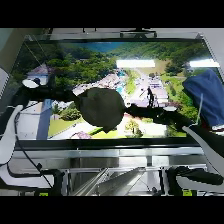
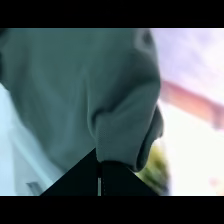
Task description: Fold the shirts.
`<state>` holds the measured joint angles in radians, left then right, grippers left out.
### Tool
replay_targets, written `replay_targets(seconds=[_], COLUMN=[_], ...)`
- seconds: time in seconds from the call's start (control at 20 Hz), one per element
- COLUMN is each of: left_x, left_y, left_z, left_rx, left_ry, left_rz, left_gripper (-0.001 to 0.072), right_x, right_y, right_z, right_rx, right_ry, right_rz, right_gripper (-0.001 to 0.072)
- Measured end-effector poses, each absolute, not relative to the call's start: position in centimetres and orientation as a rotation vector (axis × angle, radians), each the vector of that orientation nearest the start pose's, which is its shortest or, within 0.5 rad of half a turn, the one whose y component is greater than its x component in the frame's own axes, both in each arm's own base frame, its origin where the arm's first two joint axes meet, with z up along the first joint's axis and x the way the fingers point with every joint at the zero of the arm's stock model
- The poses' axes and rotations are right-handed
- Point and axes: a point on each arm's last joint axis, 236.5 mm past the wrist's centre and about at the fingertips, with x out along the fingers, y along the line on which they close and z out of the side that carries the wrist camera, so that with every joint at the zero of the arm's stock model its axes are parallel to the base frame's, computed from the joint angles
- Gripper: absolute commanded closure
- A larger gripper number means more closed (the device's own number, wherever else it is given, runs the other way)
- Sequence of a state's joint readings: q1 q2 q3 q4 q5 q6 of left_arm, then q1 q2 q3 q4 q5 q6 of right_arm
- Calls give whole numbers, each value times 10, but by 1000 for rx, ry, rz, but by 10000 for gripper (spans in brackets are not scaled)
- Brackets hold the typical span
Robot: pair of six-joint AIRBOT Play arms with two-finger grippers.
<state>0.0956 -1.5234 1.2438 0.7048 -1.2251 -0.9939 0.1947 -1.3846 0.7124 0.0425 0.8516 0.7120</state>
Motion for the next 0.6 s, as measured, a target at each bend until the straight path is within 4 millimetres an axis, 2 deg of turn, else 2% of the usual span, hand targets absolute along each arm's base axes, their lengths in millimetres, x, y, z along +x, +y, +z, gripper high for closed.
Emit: replay_targets(seconds=[0.05,0.1,0.2,0.25,0.35,0.4,0.45,0.5,0.6], left_x=[422,423,417,407,378,360,343,325,298], left_y=[-130,-133,-140,-145,-153,-157,-160,-163,-166], left_z=[47,89,180,225,308,343,370,394,422], left_rx=[-424,-420,-386,-354,-271,-228,-195,-161,-112], left_ry=[1096,1013,820,722,528,443,374,312,237], left_rz=[-733,-770,-843,-878,-921,-930,-937,-941,-935], left_gripper=[706,705,701,686,686,685,686,686,685], right_x=[375,383,388,383,362,349,334,322,310], right_y=[251,248,238,232,221,216,212,209,205], right_z=[29,70,168,218,305,337,363,380,392], right_rx=[885,868,816,773,675,627,573,522,452], right_ry=[913,826,625,518,327,254,196,160,142], right_rz=[786,845,957,1003,1069,1086,1095,1091,1062], right_gripper=[694,693,693,693,692,693,692,692,692])
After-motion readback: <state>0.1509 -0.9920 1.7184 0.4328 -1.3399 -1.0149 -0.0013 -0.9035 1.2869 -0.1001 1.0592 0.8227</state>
